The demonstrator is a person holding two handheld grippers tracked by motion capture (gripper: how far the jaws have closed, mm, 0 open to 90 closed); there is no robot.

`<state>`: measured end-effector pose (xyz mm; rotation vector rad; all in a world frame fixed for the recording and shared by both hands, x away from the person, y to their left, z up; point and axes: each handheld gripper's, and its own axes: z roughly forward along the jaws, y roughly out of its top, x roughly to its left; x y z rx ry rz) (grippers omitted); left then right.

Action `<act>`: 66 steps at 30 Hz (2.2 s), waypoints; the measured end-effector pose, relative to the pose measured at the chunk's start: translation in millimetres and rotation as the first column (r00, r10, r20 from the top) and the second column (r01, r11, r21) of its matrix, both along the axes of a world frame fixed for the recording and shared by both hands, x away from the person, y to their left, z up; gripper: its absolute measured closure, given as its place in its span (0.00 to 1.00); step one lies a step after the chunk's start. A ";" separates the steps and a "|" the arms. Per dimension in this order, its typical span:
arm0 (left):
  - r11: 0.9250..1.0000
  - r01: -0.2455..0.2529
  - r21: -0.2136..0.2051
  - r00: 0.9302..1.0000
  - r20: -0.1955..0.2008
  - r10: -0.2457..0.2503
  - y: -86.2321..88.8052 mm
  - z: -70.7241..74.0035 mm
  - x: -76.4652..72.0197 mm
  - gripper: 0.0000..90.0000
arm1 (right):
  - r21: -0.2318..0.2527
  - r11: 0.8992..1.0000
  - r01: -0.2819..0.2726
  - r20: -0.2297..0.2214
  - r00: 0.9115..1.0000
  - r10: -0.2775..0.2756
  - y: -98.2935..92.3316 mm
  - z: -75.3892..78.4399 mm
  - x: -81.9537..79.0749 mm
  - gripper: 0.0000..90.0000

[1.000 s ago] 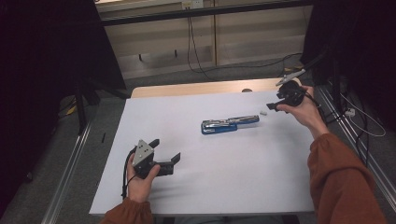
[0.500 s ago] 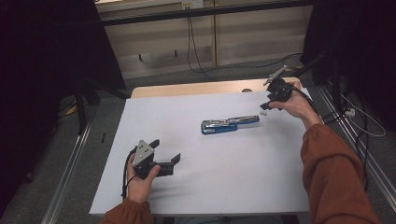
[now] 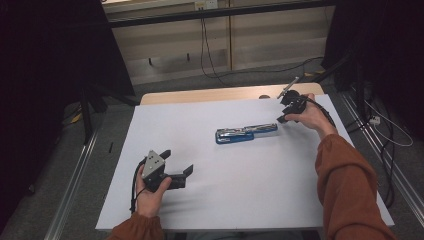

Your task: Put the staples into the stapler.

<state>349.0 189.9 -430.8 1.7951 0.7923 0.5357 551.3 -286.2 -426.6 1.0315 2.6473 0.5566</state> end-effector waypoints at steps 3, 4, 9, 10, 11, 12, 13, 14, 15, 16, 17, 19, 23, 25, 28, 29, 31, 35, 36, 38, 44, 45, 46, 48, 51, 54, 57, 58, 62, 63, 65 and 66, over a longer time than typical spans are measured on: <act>1.000 0.003 -0.002 1.000 -0.002 -0.003 -0.2 0.0 0.0 0.03 | -0.005 1.000 -0.007 -0.010 1.000 0.007 1.3 -4.2 0.7 0.62; 1.000 0.003 -0.002 1.000 -0.002 -0.003 -0.2 0.0 0.0 0.03 | -0.005 1.000 -0.007 -0.010 1.000 0.007 1.3 -4.2 0.7 0.62; 1.000 0.001 -0.005 1.000 -0.001 -0.001 -0.3 0.0 -0.5 0.03 | 0.001 1.000 -0.017 -0.024 1.000 0.017 -0.7 -4.8 0.8 0.69; 1.000 0.000 -0.003 1.000 -0.002 0.000 -0.1 0.1 -0.5 0.03 | -0.007 1.000 -0.020 -0.037 0.999 0.020 -1.5 -5.5 0.0 0.72; 1.000 0.000 -0.007 1.000 -0.002 0.000 -0.3 0.1 -0.6 0.03 | -0.010 1.000 -0.025 -0.040 0.999 0.024 -2.4 -5.7 -0.2 0.73; 1.000 -0.001 -0.005 1.000 0.000 0.001 -0.4 0.1 -0.6 0.03 | -0.003 1.000 -0.025 -0.043 0.999 0.025 -3.1 -6.0 -0.2 0.74; 1.000 -0.001 -0.005 1.000 0.000 0.001 -0.4 0.1 -0.6 0.03 | -0.004 1.000 -0.026 -0.045 0.999 0.026 -3.2 -5.9 -0.3 0.75; 1.000 0.000 -0.004 1.000 0.000 0.000 -0.5 0.1 -0.6 0.03 | -0.004 1.000 -0.026 -0.045 0.999 0.026 -3.2 -5.9 -0.3 0.75; 1.000 0.000 -0.003 1.000 0.000 0.000 -0.6 0.0 -0.6 0.03 | -0.004 0.999 -0.035 -0.052 0.998 0.035 -2.3 -6.0 -0.5 0.80; 1.000 0.000 -0.002 1.000 0.000 0.000 -0.7 0.0 -0.6 0.03 | -0.004 0.999 -0.035 -0.052 0.998 0.035 -2.3 -6.0 -0.5 0.80; 1.000 0.001 -0.001 1.000 0.000 -0.001 -0.6 0.0 -0.6 0.03 | 0.004 0.999 -0.036 -0.063 0.997 0.036 -1.8 -6.1 -0.3 0.83; 1.000 0.001 -0.002 1.000 0.000 -0.001 -0.6 0.0 -0.7 0.03 | 0.008 0.999 -0.038 -0.067 0.997 0.038 -2.0 -6.3 -0.2 0.84; 1.000 0.004 -0.004 1.000 0.001 -0.004 -0.7 0.2 -1.0 0.03 | 0.020 1.000 -0.024 -0.082 0.996 0.026 -2.5 -6.4 0.1 0.87; 1.000 0.003 -0.002 1.000 0.001 -0.003 -0.8 0.1 -0.9 0.03 | 0.016 1.000 -0.021 -0.083 0.996 0.023 -1.8 -6.2 0.1 0.88; 1.000 0.003 -0.001 1.000 0.002 -0.003 -0.7 0.1 -0.6 0.03 | 0.012 1.000 -0.013 -0.085 0.996 0.014 -1.4 -5.9 0.4 0.88; 1.000 0.003 -0.001 1.000 0.003 -0.003 -0.6 0.2 -0.7 0.03 | 0.012 1.000 -0.013 -0.085 0.996 0.014 -1.4 -5.9 0.4 0.88; 1.000 0.001 -0.002 1.000 0.003 -0.001 -0.5 0.2 -0.7 0.03 | 0.010 1.000 -0.011 -0.085 0.996 0.012 -0.8 -5.7 -0.1 0.88; 1.000 0.001 -0.001 1.000 0.002 -0.001 -0.5 0.1 -0.5 0.03 | 0.015 1.000 -0.003 -0.082 0.997 0.004 -1.9 -5.6 -0.7 0.88; 1.000 0.001 -0.002 1.000 0.003 -0.001 -0.6 0.3 -0.8 0.03 | 0.013 1.000 0.003 -0.085 0.996 -0.002 -2.0 -5.3 -1.1 0.88; 1.000 0.002 -0.003 1.000 0.002 -0.002 -0.6 0.3 -1.0 0.03 | 0.006 1.000 0.011 -0.086 0.996 -0.010 -1.8 -4.6 -1.9 0.88; 1.000 0.002 -0.003 1.000 0.005 -0.002 -0.5 0.4 -0.9 0.03 | 0.001 1.000 0.005 -0.076 0.997 -0.005 -3.9 -0.8 -4.0 0.88; 1.000 0.000 0.000 1.000 0.010 0.000 -0.5 0.6 -1.0 0.03 | 0.016 1.000 0.015 -0.071 0.997 -0.014 -4.0 0.7 -5.5 0.88; 1.000 -0.001 0.002 1.000 0.012 0.001 -0.6 0.7 -1.2 0.03 | 0.014 1.000 0.015 -0.065 0.998 -0.014 -3.5 1.6 -6.0 0.88; 1.000 0.002 0.001 1.000 0.011 -0.002 -0.7 0.7 -1.3 0.03 | 0.018 1.000 0.011 -0.064 0.998 -0.010 -2.7 3.1 -6.7 0.88; 1.000 0.000 -0.003 1.000 0.013 0.000 -0.8 1.2 -2.1 0.03 | 0.018 1.000 0.006 -0.050 0.999 -0.005 -1.3 8.2 -8.5 0.88; 1.000 0.001 0.000 1.000 0.013 -0.001 -0.7 0.9 -1.6 0.03 | 0.029 1.000 0.007 -0.033 0.999 -0.006 -3.9 12.8 -10.2 0.88; 1.000 -0.003 -0.003 1.000 0.016 0.003 -1.3 1.2 -2.2 0.03 | 0.041 0.999 0.008 -0.020 1.000 -0.007 -5.8 16.9 -11.9 0.88; 1.000 0.001 -0.004 1.000 0.017 -0.001 -1.5 1.5 -2.1 0.03 | 0.043 0.999 0.008 -0.016 1.000 -0.007 -6.3 18.1 -12.5 0.88; 1.000 0.010 -0.004 1.000 0.015 -0.010 -2.9 1.8 -3.0 0.03 | 0.056 0.998 0.006 0.000 1.000 -0.006 -6.6 22.1 -15.2 0.88; 1.000 0.010 -0.004 1.000 0.015 -0.010 -2.9 1.8 -3.0 0.03 | 0.056 0.998 0.006 0.000 1.000 -0.006 -6.6 22.1 -15.2 0.88; 1.000 0.010 -0.003 1.000 0.015 -0.010 -2.4 1.7 -2.8 0.03 | 0.060 0.998 0.002 0.011 1.000 -0.003 -6.6 24.5 -16.7 0.88; 1.000 0.006 0.000 1.000 0.017 -0.006 -1.8 1.7 -2.2 0.03 | 0.071 0.997 -0.008 0.026 1.000 0.006 -6.5 27.3 -18.2 0.88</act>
